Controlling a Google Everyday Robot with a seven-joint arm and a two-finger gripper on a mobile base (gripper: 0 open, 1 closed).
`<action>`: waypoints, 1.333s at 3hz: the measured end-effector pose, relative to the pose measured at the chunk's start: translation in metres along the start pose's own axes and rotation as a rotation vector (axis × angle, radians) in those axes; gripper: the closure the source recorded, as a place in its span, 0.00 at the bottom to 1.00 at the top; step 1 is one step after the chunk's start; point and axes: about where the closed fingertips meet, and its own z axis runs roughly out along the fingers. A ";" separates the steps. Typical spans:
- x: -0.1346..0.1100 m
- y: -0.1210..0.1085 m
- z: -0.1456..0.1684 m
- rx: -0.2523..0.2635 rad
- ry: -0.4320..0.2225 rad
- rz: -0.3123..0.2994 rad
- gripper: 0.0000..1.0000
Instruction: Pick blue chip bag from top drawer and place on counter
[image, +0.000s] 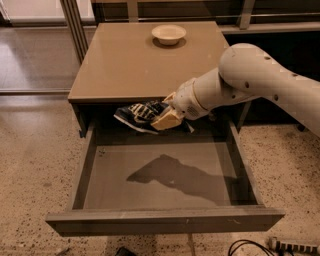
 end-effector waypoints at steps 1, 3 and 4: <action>-0.028 -0.031 -0.010 0.015 -0.014 -0.082 1.00; -0.072 -0.122 -0.011 0.085 -0.001 -0.187 1.00; -0.072 -0.155 0.000 0.089 0.011 -0.184 1.00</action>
Offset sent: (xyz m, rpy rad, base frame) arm 0.1378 0.0115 0.1165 -0.0489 -0.2835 0.0723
